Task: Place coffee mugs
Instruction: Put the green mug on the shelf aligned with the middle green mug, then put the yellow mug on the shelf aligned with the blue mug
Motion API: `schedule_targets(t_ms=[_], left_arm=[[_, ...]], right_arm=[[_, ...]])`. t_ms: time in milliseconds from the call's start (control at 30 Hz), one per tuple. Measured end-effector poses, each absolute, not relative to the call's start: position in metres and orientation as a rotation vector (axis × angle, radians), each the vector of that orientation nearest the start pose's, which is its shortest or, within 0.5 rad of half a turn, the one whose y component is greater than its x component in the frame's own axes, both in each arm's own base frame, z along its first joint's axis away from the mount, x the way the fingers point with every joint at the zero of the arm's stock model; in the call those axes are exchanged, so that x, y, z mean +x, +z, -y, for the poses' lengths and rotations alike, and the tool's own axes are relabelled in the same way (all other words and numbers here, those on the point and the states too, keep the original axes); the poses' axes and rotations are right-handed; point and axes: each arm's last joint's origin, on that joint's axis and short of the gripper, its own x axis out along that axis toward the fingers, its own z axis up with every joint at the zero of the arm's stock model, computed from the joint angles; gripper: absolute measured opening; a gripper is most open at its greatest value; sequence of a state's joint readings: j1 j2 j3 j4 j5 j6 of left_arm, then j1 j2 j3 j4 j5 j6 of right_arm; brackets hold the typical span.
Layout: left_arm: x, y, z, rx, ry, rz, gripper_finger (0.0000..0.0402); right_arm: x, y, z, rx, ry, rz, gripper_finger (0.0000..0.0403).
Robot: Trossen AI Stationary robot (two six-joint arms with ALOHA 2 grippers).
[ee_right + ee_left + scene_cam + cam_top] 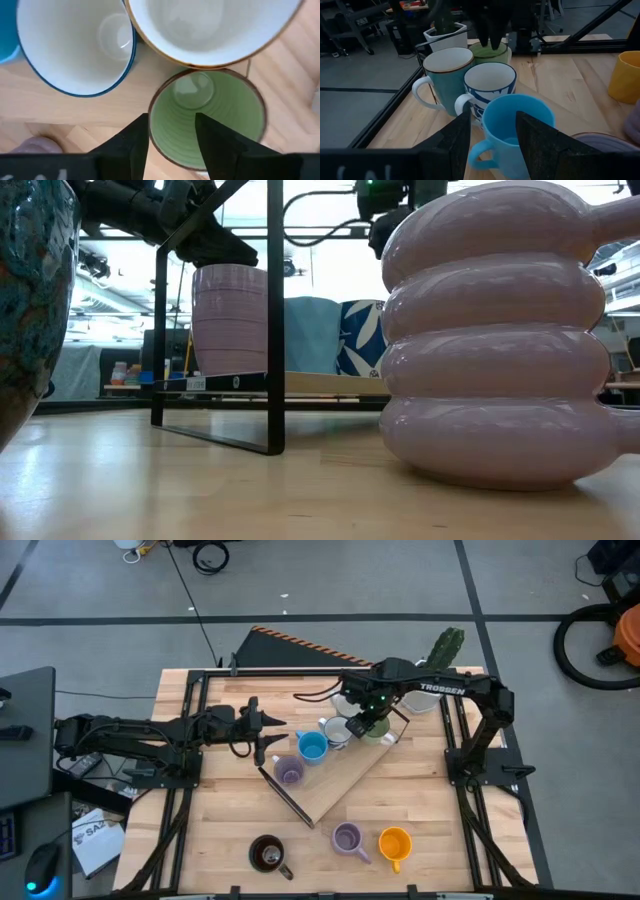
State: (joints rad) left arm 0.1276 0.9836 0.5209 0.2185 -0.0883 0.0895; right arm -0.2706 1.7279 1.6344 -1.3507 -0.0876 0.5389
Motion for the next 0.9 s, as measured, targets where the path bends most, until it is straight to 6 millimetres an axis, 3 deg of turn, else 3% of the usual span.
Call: schedule_targets(t_ms=[200,367,633,900], left_arm=[[0.211,0.244,-0.030,0.070,0.205,-0.255,0.0162],[0.211,0.243,-0.030,0.058,0.206,-0.261,0.0162],[0.210,0.239,-0.028,0.007,0.204,-0.305,0.0162],[0.210,0.236,-0.018,-0.012,0.163,-0.337,0.0162]], right_arm=[[0.311,0.330,0.075,0.658,-0.517,-1.351,0.0170],[0.314,0.338,0.053,0.578,-0.476,-1.362,0.0170],[0.314,0.336,-0.019,0.571,-0.379,-1.453,0.0169],[0.301,0.323,-0.095,0.541,-0.285,-1.542,0.0169]])
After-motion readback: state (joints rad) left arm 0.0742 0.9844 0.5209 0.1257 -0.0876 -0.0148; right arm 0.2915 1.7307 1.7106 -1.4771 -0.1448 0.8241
